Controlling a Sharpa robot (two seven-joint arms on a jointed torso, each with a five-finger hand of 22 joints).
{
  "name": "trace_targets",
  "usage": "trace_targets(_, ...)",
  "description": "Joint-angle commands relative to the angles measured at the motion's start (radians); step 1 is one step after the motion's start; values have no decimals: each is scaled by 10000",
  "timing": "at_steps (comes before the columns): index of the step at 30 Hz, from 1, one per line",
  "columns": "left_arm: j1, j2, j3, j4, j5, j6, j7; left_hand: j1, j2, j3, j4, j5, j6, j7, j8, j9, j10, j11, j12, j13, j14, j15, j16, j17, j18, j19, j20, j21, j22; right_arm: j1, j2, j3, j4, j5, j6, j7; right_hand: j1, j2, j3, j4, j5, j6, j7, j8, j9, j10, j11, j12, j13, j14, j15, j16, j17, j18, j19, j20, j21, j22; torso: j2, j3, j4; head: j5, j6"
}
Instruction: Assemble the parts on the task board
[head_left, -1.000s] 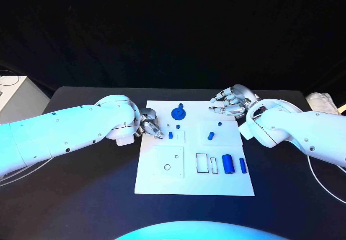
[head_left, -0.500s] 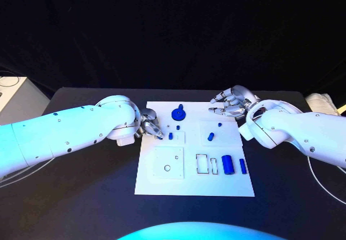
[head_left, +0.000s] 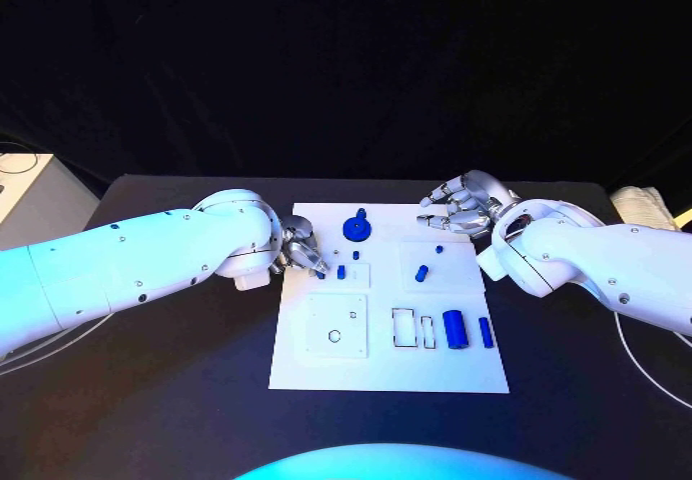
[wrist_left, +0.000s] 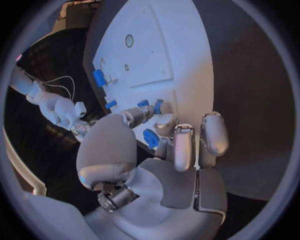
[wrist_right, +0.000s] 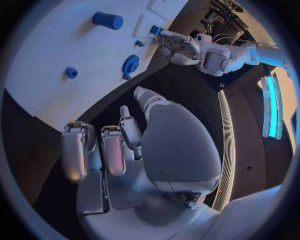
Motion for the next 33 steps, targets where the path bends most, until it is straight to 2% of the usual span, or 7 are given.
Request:
trace_targets(1, -16, 94, -16, -49, 82, 134, -41, -90, -9, -102, 35, -46, 9, -14, -37, -25, -15, -43, -23, 15, 757, -72, 41, 1623, -178, 62, -24, 11, 1, -4, 1, 0, 15, -96, 119, 95, -72, 4, 29, 19, 61, -73, -19, 43, -2, -50, 9, -26, -1, 647, 42, -46, 1064, 100, 258, 26, -59, 1603, 4, -2, -7, -21, -4)
trace_targets(13, -19, 159, -33, -164, 111, 150, -55, -326, -86, -850, 385, -87, 84, -12, -82, -39, -39, -39, -19, 20, 758, -69, 46, 1631, -176, 63, -30, -11, -7, -4, -14, 0, 19, -96, 116, 102, -72, 4, 29, 19, 61, -73, -19, 43, -2, -50, 9, -26, -1, 647, 42, -46, 1064, 100, 258, 26, -59, 1603, -7, -3, 16, -63, -31)
trace_targets(15, -19, 156, -34, -175, 109, 141, -59, -483, -147, -1341, 631, -125, 130, -4, -99, -43, -40, -26, -7, 37, 762, -57, 54, 1647, -178, 70, -29, -16, -2, -4, -15, 0, 21, -96, 114, 105, -86, -7, 30, 28, 62, -83, -19, 49, -3, -62, 9, -43, -19, 643, 41, -59, 1047, 102, 255, 25, -70, 1598, -8, -4, 19, -68, -35)
trace_targets(21, -22, 129, -35, -175, 97, 102, -66, -473, -161, -1944, 895, -148, 153, 2, -140, -50, -45, -26, 0, 50, 764, -60, 60, 1658, -179, 77, -30, -25, 3, -4, -15, 0, 21, -96, 110, 114, -86, -7, 30, 28, 62, -83, -19, 49, -3, -62, 9, -43, -19, 643, 41, -59, 1047, 102, 255, 25, -70, 1598, -12, -5, 1, -73, -19)
trace_targets(25, -26, 71, -33, -130, 64, 60, -59, -405, -299, -2658, 1196, -169, 176, 1, -171, -48, -39, -25, 19, 79, 770, -62, 74, 1685, -178, 81, -36, -37, 4, -5, -23, 0, 26, -96, 112, 117, -96, -11, 26, 34, 59, -87, -18, 50, -3, -61, 10, -41, -19, 643, 42, -58, 1050, 104, 251, 25, -80, 1592, -5, -11, -6, -77, -10)
trace_targets(33, -36, -78, -13, 4, 23, -130, -2, -319, -284, -2884, 1318, -165, 186, -4, -180, -45, -42, -30, 16, 74, 771, -64, 76, 1688, -178, 84, -39, -41, 6, -5, -39, 0, 35, -96, 112, 116, -96, -11, 26, 34, 59, -87, -18, 50, -3, -61, 10, -41, -19, 643, 42, -58, 1050, 104, 251, 25, -80, 1592, -3, -10, 9, -98, -6)
